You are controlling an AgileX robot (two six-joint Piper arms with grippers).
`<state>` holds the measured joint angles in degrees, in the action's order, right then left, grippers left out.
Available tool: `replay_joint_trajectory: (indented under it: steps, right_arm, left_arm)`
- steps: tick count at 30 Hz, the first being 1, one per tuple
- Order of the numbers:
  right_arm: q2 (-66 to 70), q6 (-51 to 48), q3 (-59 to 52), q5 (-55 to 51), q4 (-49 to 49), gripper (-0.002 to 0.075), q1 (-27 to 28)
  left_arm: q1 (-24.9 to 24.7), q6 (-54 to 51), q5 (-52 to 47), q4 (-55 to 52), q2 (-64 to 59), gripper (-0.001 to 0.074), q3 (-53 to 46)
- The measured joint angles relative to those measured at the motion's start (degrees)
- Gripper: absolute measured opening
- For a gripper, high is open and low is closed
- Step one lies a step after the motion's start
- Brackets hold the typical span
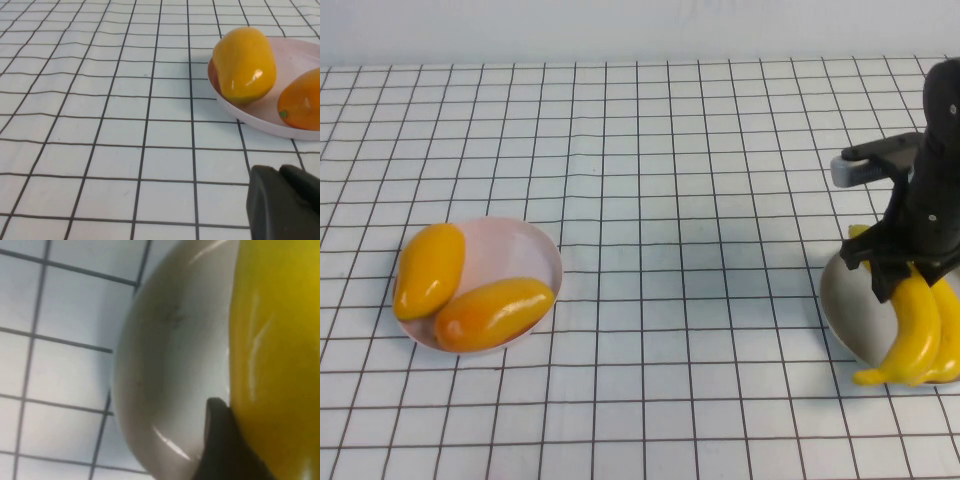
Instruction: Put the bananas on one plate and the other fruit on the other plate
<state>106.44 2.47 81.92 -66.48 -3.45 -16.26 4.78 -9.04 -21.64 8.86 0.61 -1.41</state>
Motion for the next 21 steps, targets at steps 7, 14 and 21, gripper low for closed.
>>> replay_joint_trajectory:
  steps: [7, 14, 21]
  right_arm:
    - [2.6, 0.0, -1.75, 3.67, -0.12, 0.0322, 2.47]
    - [3.08, 0.08, -1.85, 4.83, -0.12, 0.0365, 2.47]
    - [-1.49, 0.21, -2.08, 5.61, 0.09, 0.0325, 2.47]
  left_arm:
    - [0.0, 0.0, 0.0, 0.0, 0.0, -0.0001, 0.0]
    - [0.0, 0.0, -0.09, 0.0, 0.0, -0.0001, 0.0]
    - [0.0, 0.0, -0.09, 0.0, 0.0, -0.0001, 0.0]
